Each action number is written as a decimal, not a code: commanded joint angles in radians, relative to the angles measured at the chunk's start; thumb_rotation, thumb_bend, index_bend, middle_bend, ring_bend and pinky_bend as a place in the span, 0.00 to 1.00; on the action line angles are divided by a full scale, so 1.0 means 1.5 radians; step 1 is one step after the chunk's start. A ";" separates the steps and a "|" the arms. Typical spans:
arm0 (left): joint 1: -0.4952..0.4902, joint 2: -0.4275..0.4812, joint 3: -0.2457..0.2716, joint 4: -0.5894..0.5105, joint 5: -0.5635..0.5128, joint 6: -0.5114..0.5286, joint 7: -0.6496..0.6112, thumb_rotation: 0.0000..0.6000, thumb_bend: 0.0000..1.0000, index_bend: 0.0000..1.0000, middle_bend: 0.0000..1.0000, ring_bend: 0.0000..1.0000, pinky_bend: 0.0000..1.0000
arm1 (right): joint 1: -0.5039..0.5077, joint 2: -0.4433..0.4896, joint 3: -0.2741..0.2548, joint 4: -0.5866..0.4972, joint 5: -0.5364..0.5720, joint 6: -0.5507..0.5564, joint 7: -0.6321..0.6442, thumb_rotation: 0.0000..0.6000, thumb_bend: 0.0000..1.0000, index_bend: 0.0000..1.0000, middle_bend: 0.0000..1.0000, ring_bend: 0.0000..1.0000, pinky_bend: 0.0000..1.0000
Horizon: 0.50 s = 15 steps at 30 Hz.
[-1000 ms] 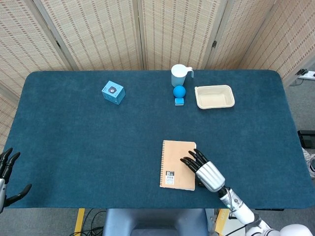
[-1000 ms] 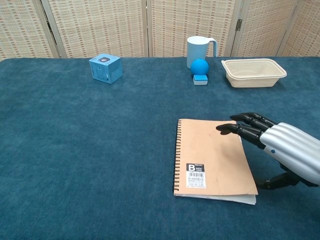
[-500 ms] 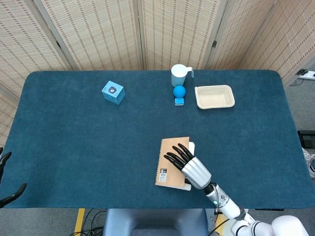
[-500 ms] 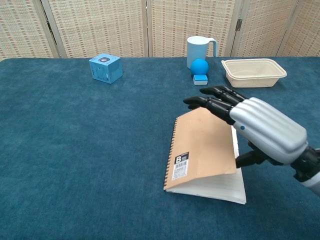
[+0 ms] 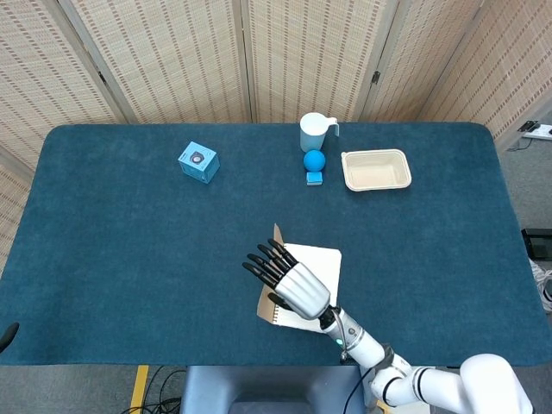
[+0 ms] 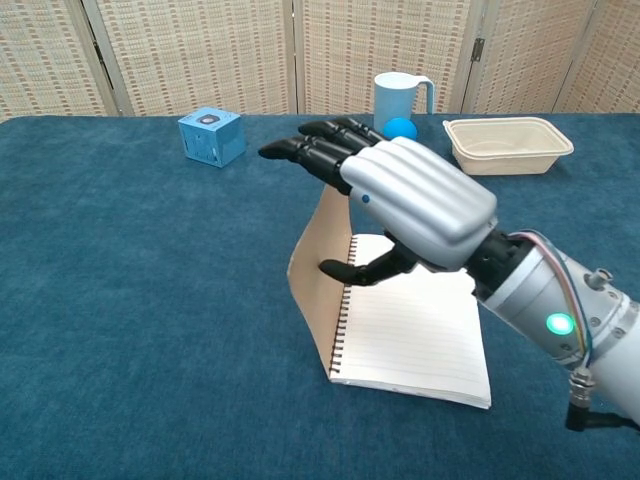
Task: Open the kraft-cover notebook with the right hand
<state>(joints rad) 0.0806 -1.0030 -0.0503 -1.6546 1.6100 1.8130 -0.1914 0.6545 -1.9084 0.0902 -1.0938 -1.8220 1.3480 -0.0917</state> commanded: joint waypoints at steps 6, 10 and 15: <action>0.014 0.010 -0.004 0.005 -0.002 0.020 -0.031 1.00 0.24 0.10 0.00 0.05 0.14 | 0.061 -0.093 0.031 0.095 0.060 -0.093 0.015 1.00 0.29 0.09 0.13 0.01 0.00; 0.018 0.011 -0.005 0.009 0.000 0.028 -0.046 1.00 0.24 0.10 0.00 0.05 0.14 | 0.080 -0.136 0.032 0.164 0.082 -0.127 0.045 1.00 0.29 0.06 0.11 0.00 0.00; 0.020 0.010 -0.006 0.014 0.000 0.028 -0.050 1.00 0.24 0.10 0.00 0.05 0.14 | 0.098 -0.172 0.025 0.236 0.091 -0.144 0.078 1.00 0.29 0.05 0.10 0.00 0.00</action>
<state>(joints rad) 0.1112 -0.9885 -0.0588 -1.6344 1.6098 1.8556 -0.2663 0.7839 -2.1407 0.1320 -0.7740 -1.6992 1.1539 -0.0008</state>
